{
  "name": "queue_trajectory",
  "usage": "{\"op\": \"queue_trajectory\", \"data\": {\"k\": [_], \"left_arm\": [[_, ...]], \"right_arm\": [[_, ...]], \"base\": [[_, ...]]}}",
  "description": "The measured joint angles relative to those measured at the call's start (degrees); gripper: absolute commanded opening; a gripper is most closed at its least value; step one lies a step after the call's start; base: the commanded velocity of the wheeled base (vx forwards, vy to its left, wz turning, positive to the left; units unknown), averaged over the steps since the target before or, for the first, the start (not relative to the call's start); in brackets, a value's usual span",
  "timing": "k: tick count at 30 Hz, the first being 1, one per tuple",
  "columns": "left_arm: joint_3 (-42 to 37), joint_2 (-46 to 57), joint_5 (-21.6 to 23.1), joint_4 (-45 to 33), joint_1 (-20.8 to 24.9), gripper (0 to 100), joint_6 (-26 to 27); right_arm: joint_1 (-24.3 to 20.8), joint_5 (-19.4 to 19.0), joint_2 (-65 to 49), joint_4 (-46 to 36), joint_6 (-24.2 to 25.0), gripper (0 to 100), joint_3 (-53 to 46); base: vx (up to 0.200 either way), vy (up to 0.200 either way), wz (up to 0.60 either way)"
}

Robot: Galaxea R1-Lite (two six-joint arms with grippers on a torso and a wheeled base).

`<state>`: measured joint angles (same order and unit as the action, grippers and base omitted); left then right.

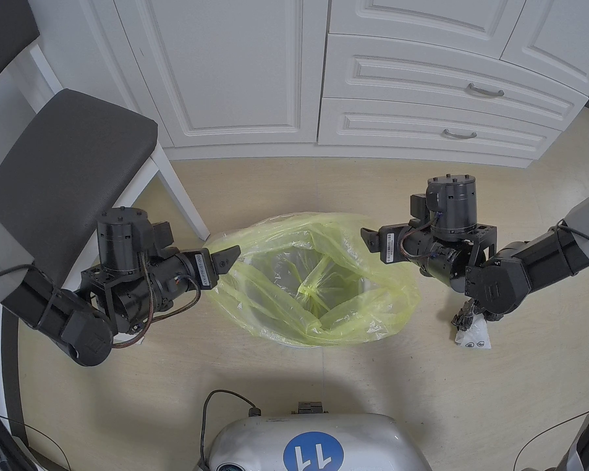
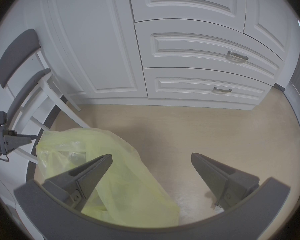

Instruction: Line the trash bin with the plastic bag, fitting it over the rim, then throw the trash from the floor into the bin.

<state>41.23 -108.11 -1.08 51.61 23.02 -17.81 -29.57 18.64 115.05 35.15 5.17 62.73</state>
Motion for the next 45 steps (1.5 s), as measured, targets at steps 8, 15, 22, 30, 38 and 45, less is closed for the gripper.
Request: {"op": "queue_trajectory", "data": {"k": [8,15,22,30,38,45], "left_arm": [[1.52,-5.27,-0.63,1.12,0.24,100,-0.35],[1.74,-7.47,-0.41,0.88,-0.48,100,-0.13],[5.24,-11.72,-0.72,1.37,-3.71,100,-1.16],[11.28,-15.29,-3.86,0.8,-5.61,100,-6.39],[17.31,-20.48,-8.51,1.12,-5.77,100,-9.47],[19.54,-24.28,-9.78,0.74,-5.57,100,-10.18]], "right_arm": [[2.01,-0.09,3.77,0.16,-1.37,100,1.82],[3.64,0.27,7.79,1.63,-1.04,100,5.46],[3.89,0.49,10.91,6.86,-0.99,100,6.8],[4.36,0.49,15.54,11.65,-0.79,100,10.42],[6.79,0.55,23.42,13.9,-0.6,100,18.66],[9.84,0.73,29.76,13.59,-0.17,0,25.41]], "base": [[0.0,0.0,0.0],[0.0,0.0,0.0],[0.0,0.0,0.0],[0.0,0.0,0.0],[0.0,0.0,0.0],[0.0,0.0,0.0]]}}
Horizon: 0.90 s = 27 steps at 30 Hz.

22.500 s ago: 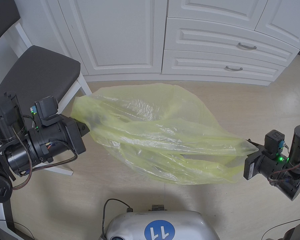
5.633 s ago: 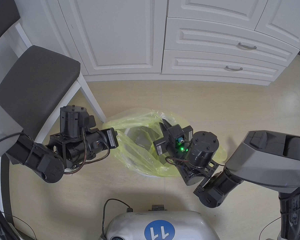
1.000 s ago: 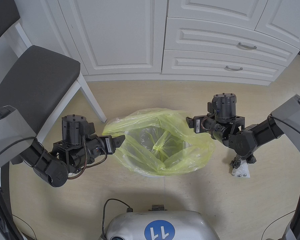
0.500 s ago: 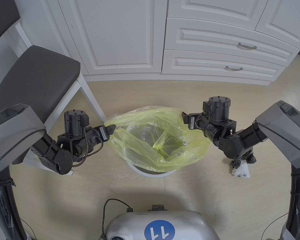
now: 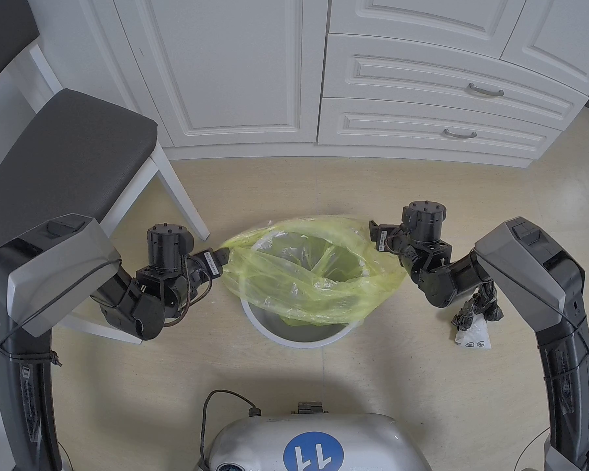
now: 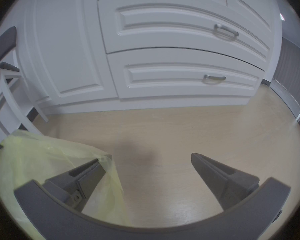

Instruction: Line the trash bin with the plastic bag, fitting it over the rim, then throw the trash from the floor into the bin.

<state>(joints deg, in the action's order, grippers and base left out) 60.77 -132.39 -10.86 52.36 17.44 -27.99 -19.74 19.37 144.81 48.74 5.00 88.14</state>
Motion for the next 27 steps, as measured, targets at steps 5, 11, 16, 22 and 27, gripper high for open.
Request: {"op": "queue_trajectory", "data": {"k": [5,11,16,22,27], "left_arm": [[-0.38,-0.72,0.05,-2.11,-0.11,100,0.73],[-1.9,0.77,1.26,-5.5,-0.74,100,1.63],[-4.63,3.73,3.15,-6.33,-0.96,100,2.97],[-8.66,8.24,4.71,-6.6,-1.0,100,5.99],[-12.09,12.17,5.96,-6.4,-0.94,100,9.08]], "right_arm": [[0.5,-0.22,1.06,-0.02,0.01,0,-1.06],[0.3,-2.18,-1.79,0.5,-0.21,0,-8.07],[-0.22,-5.1,-7.08,0.88,-0.6,0,-15.04],[-0.6,-7.33,-13.14,4.33,-3.89,0,-22.48],[-0.77,-7.69,-16.04,9.8,-7.24,0,-26.7]], "base": [[0.0,0.0,0.0],[0.0,0.0,0.0],[0.0,0.0,0.0],[0.0,0.0,0.0],[0.0,0.0,0.0]]}}
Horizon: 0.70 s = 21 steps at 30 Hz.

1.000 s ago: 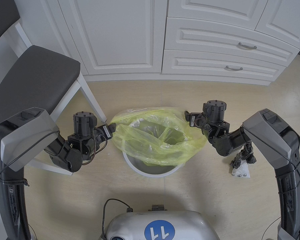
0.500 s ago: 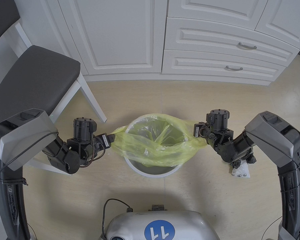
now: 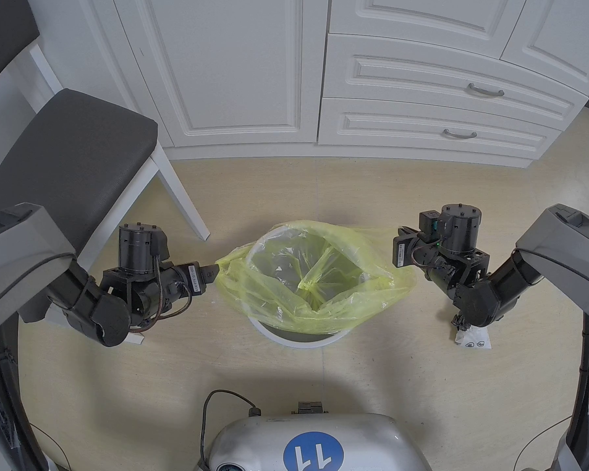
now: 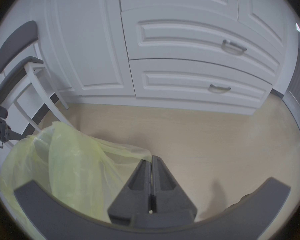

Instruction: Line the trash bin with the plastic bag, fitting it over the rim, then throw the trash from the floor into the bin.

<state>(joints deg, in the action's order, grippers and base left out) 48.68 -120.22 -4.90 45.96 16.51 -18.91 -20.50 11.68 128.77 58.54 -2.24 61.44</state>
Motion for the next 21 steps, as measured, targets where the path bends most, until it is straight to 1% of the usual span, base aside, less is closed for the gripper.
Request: {"op": "queue_trajectory", "data": {"k": [6,7,18,21], "left_arm": [[-2.54,4.32,0.26,0.32,1.1,100,1.12],[-2.76,4.79,0.28,0.32,1.29,100,1.15],[-3.54,6.94,0.26,0.32,1.96,100,1.45],[-3.97,7.5,0.26,0.32,2.45,100,1.54]], "right_arm": [[-1.07,-0.07,-2.85,1.51,-1.17,0,-3.75],[-1.4,-0.05,-3.17,1.56,-1.37,100,-4.28],[-2.4,0.04,-6.06,2.08,-3.17,100,-7.12],[-3.45,0.06,-6.86,2.22,-3.52,100,-8.22]], "base": [[0.0,0.0,0.0],[0.0,0.0,0.0],[0.0,0.0,0.0],[0.0,0.0,0.0]]}}
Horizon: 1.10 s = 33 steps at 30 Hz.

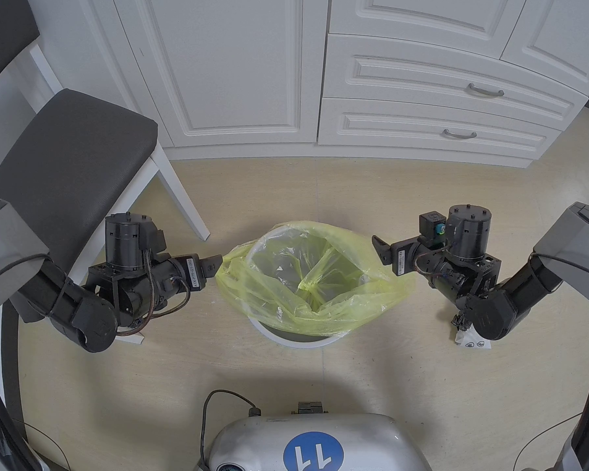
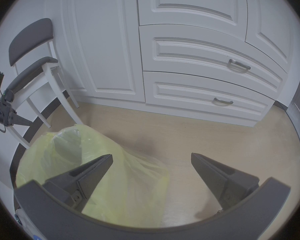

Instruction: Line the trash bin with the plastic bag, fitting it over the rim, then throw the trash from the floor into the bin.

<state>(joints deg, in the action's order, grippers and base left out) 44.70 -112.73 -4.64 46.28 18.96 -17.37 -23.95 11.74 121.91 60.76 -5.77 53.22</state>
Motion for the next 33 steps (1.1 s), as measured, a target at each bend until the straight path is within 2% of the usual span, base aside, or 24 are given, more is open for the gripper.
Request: {"op": "queue_trajectory", "data": {"k": [6,10,14,24,33], "left_arm": [[-1.54,1.07,-0.02,0.01,2.45,100,0.79],[-3.17,1.58,-0.04,0.06,3.69,100,3.99],[-4.3,2.15,0.0,0.06,4.11,100,5.0],[-5.32,3.35,0.09,0.0,4.46,100,5.34],[-5.23,2.58,0.11,0.01,4.58,100,5.34]], "right_arm": [[-4.44,0.71,-0.66,-0.07,-0.77,100,-3.15],[-6.23,0.98,-0.05,-0.13,-4.72,100,-6.12],[-7.24,0.88,0.91,-0.11,-8.68,100,-9.4],[-13.23,0.3,1.61,-0.09,-12.3,100,-17.57],[-13.56,0.77,5.96,-0.05,-14.04,100,-16.57]], "base": [[0.0,0.0,0.0],[0.0,0.0,0.0],[0.0,0.0,0.0],[0.0,0.0,0.0],[0.0,0.0,0.0]]}}
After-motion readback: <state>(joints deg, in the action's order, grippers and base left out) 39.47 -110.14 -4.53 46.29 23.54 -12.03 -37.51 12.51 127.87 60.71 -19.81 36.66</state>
